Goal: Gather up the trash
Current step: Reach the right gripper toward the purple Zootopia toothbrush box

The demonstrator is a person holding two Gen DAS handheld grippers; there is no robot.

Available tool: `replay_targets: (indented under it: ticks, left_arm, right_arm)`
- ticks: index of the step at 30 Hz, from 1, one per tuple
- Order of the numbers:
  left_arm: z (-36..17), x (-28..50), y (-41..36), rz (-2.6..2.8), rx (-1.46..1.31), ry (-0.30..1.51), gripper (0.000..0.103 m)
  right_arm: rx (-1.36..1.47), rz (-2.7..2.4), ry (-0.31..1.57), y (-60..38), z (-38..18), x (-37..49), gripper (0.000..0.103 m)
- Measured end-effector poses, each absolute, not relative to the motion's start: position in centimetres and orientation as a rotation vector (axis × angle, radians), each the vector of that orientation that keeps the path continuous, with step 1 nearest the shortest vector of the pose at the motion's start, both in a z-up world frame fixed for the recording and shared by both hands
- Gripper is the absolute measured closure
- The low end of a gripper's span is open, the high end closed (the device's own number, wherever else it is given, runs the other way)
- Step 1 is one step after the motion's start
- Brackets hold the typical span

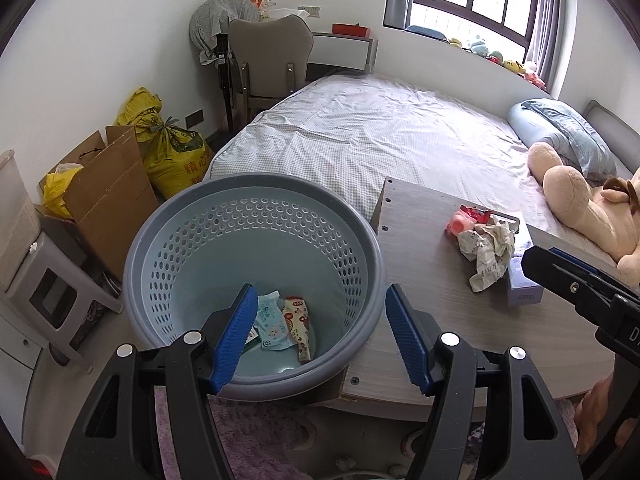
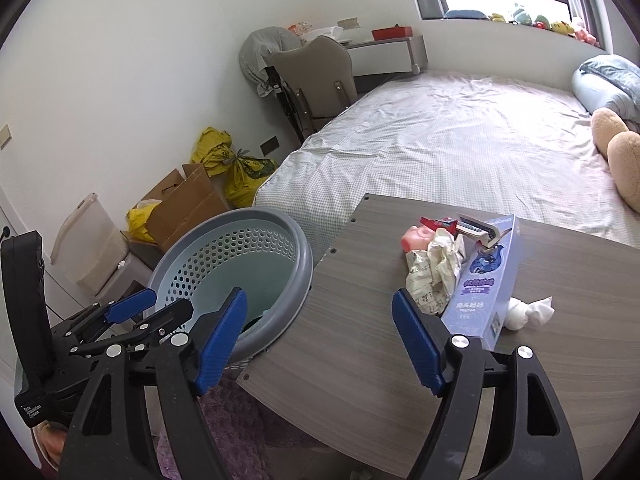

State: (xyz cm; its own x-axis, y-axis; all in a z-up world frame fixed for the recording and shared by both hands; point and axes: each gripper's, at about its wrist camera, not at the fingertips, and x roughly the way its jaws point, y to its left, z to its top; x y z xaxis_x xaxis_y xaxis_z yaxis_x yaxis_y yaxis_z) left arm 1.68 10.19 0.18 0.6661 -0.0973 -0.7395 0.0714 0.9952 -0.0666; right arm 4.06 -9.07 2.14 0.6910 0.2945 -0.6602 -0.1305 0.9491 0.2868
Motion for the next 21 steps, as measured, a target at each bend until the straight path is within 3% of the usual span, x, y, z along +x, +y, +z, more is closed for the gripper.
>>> replay_targets:
  ticks: [21]
  left_arm:
    - [-0.6, 2.8, 3.5, -0.195, 0.041, 0.862, 0.039]
  right_arm:
    - [0.311, 0.088, 0.782, -17.2, 0.3, 2.6, 0.03]
